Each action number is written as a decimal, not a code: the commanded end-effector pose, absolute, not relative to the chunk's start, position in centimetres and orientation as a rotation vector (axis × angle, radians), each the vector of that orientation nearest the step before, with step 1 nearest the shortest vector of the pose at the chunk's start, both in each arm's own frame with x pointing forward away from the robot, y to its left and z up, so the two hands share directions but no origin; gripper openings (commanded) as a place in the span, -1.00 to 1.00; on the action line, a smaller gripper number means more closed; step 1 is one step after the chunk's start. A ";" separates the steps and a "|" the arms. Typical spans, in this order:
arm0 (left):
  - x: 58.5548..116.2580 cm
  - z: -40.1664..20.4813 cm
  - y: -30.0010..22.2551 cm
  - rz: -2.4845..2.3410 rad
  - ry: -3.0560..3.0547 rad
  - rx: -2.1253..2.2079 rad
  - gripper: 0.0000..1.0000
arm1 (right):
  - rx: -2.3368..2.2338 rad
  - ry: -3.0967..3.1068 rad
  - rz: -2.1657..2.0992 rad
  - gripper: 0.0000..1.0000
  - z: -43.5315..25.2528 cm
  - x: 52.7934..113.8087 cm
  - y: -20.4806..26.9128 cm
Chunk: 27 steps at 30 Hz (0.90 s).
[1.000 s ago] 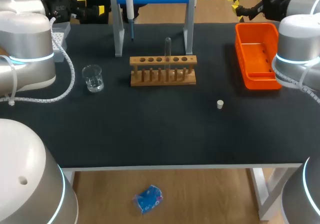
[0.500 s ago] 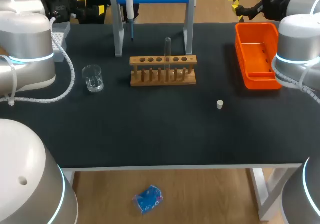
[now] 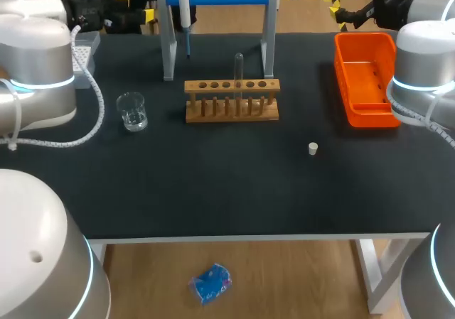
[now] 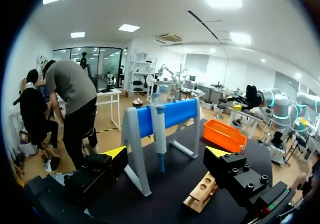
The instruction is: Invert the test tube, pick up the pipette, mount the tip to pipette, aspirate from beaker and dispense into the tube, eject the tip, return the pipette, and cap with the stopper.
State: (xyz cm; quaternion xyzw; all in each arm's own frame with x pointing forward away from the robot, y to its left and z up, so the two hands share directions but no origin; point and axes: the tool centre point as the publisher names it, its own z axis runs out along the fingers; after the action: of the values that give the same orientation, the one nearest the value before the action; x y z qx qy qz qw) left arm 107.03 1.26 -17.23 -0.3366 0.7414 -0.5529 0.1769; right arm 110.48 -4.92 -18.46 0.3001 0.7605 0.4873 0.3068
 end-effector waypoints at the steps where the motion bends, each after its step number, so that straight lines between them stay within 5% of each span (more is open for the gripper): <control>1: 104.5 -16.6 1.7 -1.577 2.147 -0.874 1.00 | 0.792 2.012 1.292 1.00 -18.5 110.5 -5.0; 27: 101.5 -16.6 0.7 -1.557 2.240 -0.748 1.00 | 0.792 2.012 1.292 1.00 -18.5 110.5 -5.0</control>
State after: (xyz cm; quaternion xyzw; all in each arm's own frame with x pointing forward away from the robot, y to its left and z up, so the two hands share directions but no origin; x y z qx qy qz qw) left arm 101.48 0.63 -16.64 -0.2640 0.7826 -0.5419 0.1554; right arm 110.48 -4.92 -18.46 0.3000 0.7606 0.4873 0.3068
